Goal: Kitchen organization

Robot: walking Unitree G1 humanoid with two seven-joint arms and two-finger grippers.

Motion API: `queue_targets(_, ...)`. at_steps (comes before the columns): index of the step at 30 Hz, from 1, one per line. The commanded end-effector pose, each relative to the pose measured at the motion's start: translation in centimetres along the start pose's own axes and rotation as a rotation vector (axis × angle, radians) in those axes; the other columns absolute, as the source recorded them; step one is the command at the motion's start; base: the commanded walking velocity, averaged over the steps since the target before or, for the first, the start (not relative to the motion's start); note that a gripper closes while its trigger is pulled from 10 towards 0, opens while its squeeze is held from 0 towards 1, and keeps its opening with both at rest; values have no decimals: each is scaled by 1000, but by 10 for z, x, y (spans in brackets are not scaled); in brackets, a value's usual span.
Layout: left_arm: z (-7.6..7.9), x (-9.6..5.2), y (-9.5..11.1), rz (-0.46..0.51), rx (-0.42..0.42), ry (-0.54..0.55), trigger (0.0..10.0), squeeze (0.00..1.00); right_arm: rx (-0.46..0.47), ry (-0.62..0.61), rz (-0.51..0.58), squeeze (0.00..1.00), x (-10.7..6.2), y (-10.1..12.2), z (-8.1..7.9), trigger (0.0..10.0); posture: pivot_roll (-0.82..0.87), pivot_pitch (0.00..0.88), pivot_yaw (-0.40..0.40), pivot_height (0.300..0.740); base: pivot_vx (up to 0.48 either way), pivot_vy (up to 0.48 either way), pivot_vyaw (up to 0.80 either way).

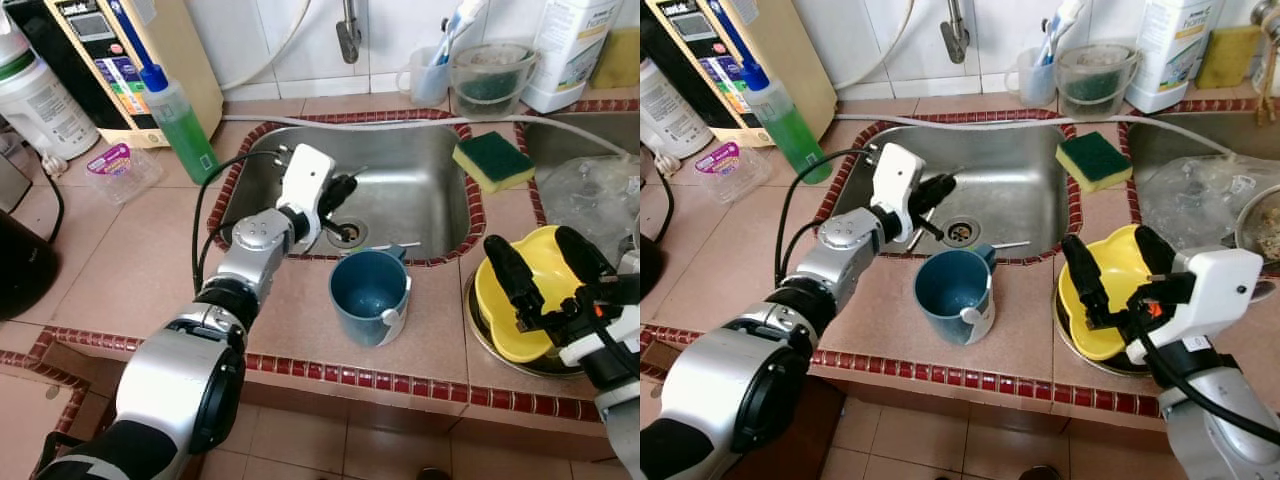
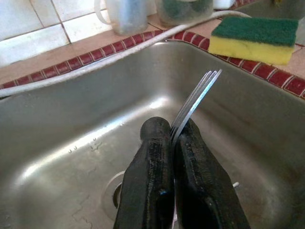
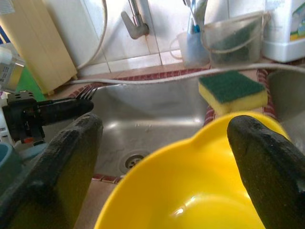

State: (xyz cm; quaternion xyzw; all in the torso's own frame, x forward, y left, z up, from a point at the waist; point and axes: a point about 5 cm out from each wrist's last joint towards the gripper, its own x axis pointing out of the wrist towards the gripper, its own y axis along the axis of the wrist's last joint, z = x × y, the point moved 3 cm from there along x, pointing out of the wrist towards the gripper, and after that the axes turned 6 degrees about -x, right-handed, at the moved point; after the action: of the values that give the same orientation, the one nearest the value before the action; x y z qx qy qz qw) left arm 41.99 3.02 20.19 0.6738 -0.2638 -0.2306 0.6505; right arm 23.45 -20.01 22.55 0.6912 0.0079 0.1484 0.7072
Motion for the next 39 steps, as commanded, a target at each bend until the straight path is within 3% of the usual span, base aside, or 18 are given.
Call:
queue_targets(1,-6,-4,-4,-13,-4,4,10000,0,17,19,0,0,-3,2,-8,10000,-373,239,237,740,0,0,0)
queue_targets(7,-6,-4,-2,-10,-20,-11,10000,0,17,11,2,0,-4,2,-7,10000,-373,239,238,740,0,0,0)
queue_targets(8,-6,-4,-2,-10,-23,-13,10000,82,16,10,3,0,-4,2,-7,10000,-374,238,241,740,0,0,0)
queue_targets(9,-6,-4,-1,-9,-29,-14,10000,1000,15,9,4,0,-4,3,-6,10000,-374,238,241,740,0,0,0)
queue_targets(39,-15,-6,9,17,-42,-13,10000,1000,24,2,33,0,3,6,-4,10000,-353,221,239,740,0,0,0)
